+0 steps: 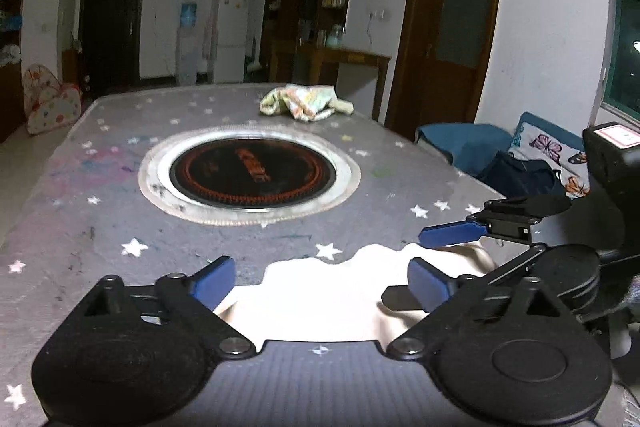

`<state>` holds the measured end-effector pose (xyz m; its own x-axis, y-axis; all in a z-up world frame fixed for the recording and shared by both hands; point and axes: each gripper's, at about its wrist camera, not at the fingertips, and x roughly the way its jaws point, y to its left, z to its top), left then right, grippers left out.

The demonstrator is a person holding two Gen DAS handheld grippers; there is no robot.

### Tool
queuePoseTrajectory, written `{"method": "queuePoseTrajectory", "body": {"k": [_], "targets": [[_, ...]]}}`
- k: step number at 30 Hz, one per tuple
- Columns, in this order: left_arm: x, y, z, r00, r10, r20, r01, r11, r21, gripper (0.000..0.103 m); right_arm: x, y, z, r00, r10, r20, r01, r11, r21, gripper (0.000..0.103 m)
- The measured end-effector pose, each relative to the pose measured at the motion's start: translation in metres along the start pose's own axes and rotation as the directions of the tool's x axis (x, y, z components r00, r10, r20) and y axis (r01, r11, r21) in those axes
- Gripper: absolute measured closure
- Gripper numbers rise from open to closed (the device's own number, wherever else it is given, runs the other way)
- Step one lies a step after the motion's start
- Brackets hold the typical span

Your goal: Fold clothes

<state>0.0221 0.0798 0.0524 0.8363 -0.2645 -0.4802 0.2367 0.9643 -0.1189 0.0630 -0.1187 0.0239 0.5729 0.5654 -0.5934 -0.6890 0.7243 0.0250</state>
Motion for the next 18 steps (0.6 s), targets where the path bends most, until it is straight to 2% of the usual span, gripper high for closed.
{"method": "queuePoseTrajectory", "body": {"k": [1, 3, 5, 12, 18], "targets": [[-0.005, -0.001, -0.001, 1.0, -0.005, 0.009, 0.005, 1.0, 0.003, 0.001, -0.003, 0.001, -0.001, 1.0, 0.001, 0.004, -0.001, 1.0, 0.0, 0.013], [-0.016, -0.003, -0.004, 0.999, -0.024, 0.028, 0.024, 1.0, 0.005, 0.0, -0.009, 0.002, -0.003, 1.0, 0.004, 0.013, -0.004, 1.0, -0.001, 0.004], [-0.025, -0.005, -0.007, 0.998, -0.043, 0.037, 0.043, 0.999, 0.007, 0.0, -0.015, 0.004, -0.006, 1.0, 0.005, 0.02, -0.005, 1.0, -0.001, 0.0], [-0.052, -0.007, -0.021, 0.994, -0.078, 0.081, 0.08, 0.997, -0.013, 0.0, -0.039, 0.003, -0.014, 0.999, 0.002, 0.051, -0.006, 0.998, 0.06, 0.0], [-0.06, -0.004, -0.028, 0.994, -0.088, 0.069, 0.093, 0.993, -0.074, 0.0, -0.039, 0.0, -0.012, 0.998, 0.034, 0.046, -0.039, 0.994, 0.1, 0.0]]}}
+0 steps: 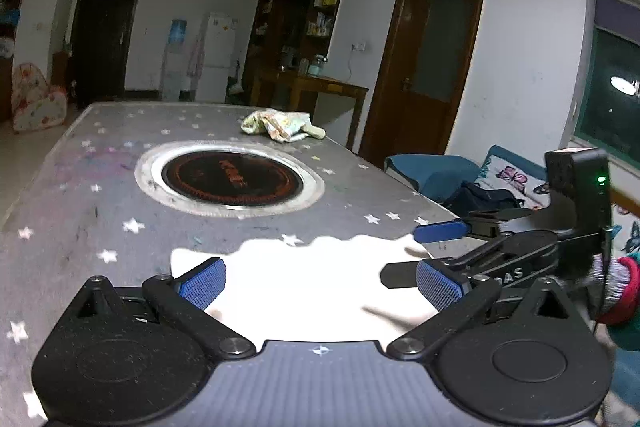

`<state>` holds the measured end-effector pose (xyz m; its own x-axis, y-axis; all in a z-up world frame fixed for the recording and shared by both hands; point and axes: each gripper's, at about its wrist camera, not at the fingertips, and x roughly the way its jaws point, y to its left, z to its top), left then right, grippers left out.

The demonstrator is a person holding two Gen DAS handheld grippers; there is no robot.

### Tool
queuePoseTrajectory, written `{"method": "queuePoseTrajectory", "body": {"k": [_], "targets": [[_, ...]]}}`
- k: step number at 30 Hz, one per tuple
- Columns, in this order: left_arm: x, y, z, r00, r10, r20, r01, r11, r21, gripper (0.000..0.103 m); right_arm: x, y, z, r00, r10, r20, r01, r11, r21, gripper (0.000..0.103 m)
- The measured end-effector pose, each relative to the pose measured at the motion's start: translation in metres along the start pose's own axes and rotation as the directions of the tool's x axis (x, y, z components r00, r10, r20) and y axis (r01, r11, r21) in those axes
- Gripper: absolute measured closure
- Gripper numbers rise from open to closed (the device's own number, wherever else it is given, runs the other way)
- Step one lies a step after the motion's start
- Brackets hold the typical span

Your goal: Fold clothes

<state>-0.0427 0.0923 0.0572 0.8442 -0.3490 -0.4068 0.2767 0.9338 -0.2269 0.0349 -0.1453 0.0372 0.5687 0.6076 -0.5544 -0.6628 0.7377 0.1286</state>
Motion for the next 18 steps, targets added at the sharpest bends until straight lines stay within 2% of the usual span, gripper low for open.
{"method": "queuePoseTrajectory", "body": {"k": [6, 11, 15, 18], "targets": [[0.001, 0.008, -0.008, 0.999, 0.013, -0.042, -0.015, 0.998, -0.053, 0.0, 0.021, -0.017, -0.008, 0.995, 0.012, -0.099, -0.001, 0.995, 0.105, 0.0], [-0.001, 0.025, -0.005, 0.997, 0.07, -0.033, -0.074, 0.99, -0.12, 0.0, 0.016, -0.018, -0.008, 0.997, 0.014, -0.081, -0.006, 0.995, 0.098, 0.0], [0.001, 0.05, 0.0, 0.991, 0.127, -0.04, -0.133, 0.965, -0.225, 0.002, 0.01, -0.012, -0.006, 0.998, 0.013, -0.06, -0.008, 0.997, 0.081, 0.0], [0.005, 0.066, 0.002, 0.987, 0.147, -0.06, -0.158, 0.947, -0.28, 0.012, 0.006, -0.007, -0.006, 0.998, 0.02, -0.051, -0.016, 0.997, 0.074, 0.0]]}}
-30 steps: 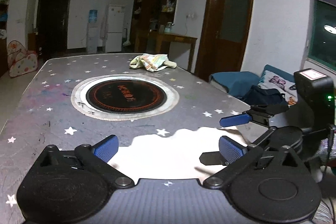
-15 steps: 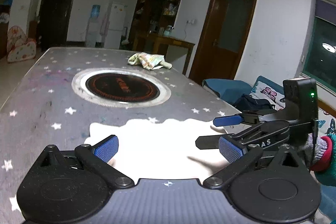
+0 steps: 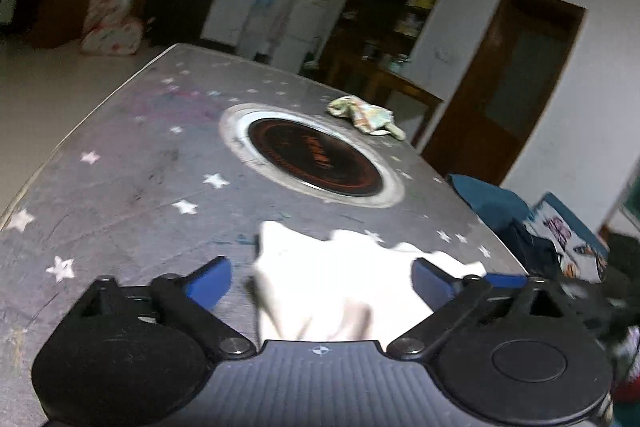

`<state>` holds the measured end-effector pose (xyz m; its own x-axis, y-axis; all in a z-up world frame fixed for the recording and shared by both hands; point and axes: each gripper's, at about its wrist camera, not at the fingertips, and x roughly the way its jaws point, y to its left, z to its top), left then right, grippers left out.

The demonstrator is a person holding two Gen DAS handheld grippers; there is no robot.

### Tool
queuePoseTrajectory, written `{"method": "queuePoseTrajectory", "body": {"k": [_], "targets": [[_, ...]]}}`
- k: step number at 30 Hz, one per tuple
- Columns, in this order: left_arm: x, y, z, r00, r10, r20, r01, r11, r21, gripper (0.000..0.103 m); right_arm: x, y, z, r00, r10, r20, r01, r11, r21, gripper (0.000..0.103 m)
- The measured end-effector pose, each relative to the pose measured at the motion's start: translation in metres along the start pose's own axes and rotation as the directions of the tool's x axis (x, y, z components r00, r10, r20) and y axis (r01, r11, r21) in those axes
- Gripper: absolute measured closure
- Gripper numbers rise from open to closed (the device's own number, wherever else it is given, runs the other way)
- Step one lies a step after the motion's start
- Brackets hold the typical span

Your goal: Fold clothes

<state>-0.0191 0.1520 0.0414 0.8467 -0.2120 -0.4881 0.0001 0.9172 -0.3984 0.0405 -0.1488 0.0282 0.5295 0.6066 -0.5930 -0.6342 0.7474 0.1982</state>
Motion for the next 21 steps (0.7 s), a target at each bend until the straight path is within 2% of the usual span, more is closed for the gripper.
{"method": "queuePoseTrajectory", "body": {"k": [2, 3, 6, 9, 10, 11, 13, 17, 21], "targets": [[0.006, 0.007, 0.001, 1.0, 0.014, -0.017, -0.015, 1.0, -0.026, 0.026, -0.002, 0.005, -0.001, 1.0, 0.012, 0.005, -0.012, 1.0, -0.017, 0.0], [0.009, 0.009, 0.001, 1.0, 0.014, -0.026, -0.015, 0.999, -0.035, 0.027, -0.003, 0.009, -0.002, 1.0, 0.018, 0.006, -0.017, 0.999, -0.029, 0.0], [0.017, 0.013, 0.0, 0.999, 0.018, -0.048, -0.02, 0.999, -0.044, 0.042, -0.005, 0.019, -0.005, 0.999, 0.039, 0.002, -0.038, 0.997, -0.068, 0.0], [0.025, 0.011, 0.0, 0.998, 0.018, -0.053, -0.019, 1.0, -0.015, 0.07, -0.003, 0.025, -0.01, 0.998, 0.061, -0.02, -0.063, 0.994, -0.091, 0.0], [0.026, 0.011, 0.001, 0.998, 0.021, -0.051, -0.021, 1.0, -0.005, 0.086, -0.001, 0.026, -0.011, 0.997, 0.065, -0.033, -0.067, 0.993, -0.099, 0.0], [0.025, 0.011, 0.002, 0.999, 0.022, -0.045, -0.022, 1.0, 0.004, 0.092, 0.001, 0.028, -0.013, 0.997, 0.062, -0.045, -0.066, 0.992, -0.109, 0.0], [0.024, 0.009, 0.005, 0.999, 0.023, -0.03, -0.022, 0.999, 0.025, 0.097, 0.005, 0.03, -0.017, 0.997, 0.052, -0.064, -0.06, 0.989, -0.132, 0.0], [0.015, 0.002, 0.01, 0.998, 0.056, 0.036, -0.06, 0.991, 0.116, 0.097, 0.007, 0.036, -0.023, 0.997, 0.03, -0.076, -0.045, 0.979, -0.197, 0.0], [0.014, -0.001, 0.008, 0.996, 0.084, 0.039, -0.089, 0.985, 0.151, 0.097, 0.009, 0.039, -0.027, 0.997, 0.022, -0.07, -0.037, 0.973, -0.229, 0.0]]}}
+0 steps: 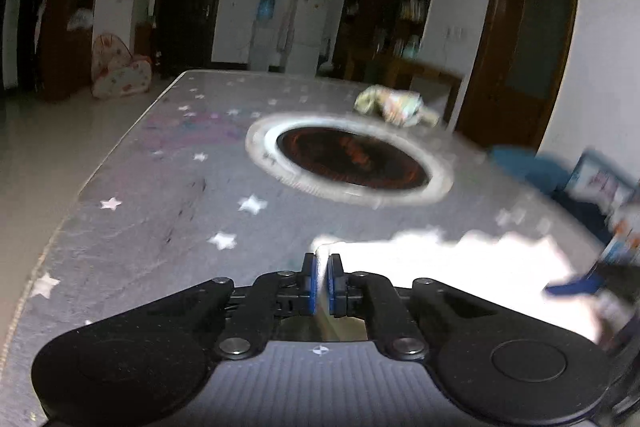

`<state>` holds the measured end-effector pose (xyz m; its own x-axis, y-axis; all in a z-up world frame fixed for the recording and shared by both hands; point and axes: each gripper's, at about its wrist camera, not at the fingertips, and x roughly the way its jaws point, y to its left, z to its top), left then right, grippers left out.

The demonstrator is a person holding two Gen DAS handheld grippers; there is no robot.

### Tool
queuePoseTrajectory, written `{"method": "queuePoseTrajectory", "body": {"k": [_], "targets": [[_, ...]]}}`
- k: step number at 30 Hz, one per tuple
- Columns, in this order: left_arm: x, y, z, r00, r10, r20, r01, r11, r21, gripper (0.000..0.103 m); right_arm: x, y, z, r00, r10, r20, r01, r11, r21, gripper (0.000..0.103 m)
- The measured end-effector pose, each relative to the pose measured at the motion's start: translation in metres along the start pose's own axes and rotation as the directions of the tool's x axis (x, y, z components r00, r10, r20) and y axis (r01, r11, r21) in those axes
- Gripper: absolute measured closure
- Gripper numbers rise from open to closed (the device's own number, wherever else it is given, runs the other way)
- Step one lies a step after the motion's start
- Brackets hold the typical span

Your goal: Fold clothes

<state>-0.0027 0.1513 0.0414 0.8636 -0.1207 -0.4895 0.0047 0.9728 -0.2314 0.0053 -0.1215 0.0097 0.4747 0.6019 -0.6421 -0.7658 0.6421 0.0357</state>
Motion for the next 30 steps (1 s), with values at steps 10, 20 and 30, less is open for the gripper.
{"method": "queuePoseTrajectory", "body": {"k": [10, 20, 30], "targets": [[-0.004, -0.005, -0.001, 0.999, 0.045, -0.019, -0.044, 0.998, 0.044, 0.09, -0.033, -0.004, 0.001, 1.0, 0.016, 0.024, -0.017, 0.998, 0.065, 0.0], [-0.014, -0.05, -0.013, 0.979, -0.187, -0.084, 0.192, 0.98, 0.059, 0.089, -0.066, -0.015, -0.016, 0.997, 0.078, 0.021, -0.081, 0.972, 0.22, 0.0], [-0.004, -0.029, -0.03, 0.983, -0.111, -0.143, 0.121, 0.991, 0.059, 0.089, -0.076, -0.024, -0.014, 0.999, 0.019, 0.037, -0.027, 0.974, 0.226, 0.0]]}}
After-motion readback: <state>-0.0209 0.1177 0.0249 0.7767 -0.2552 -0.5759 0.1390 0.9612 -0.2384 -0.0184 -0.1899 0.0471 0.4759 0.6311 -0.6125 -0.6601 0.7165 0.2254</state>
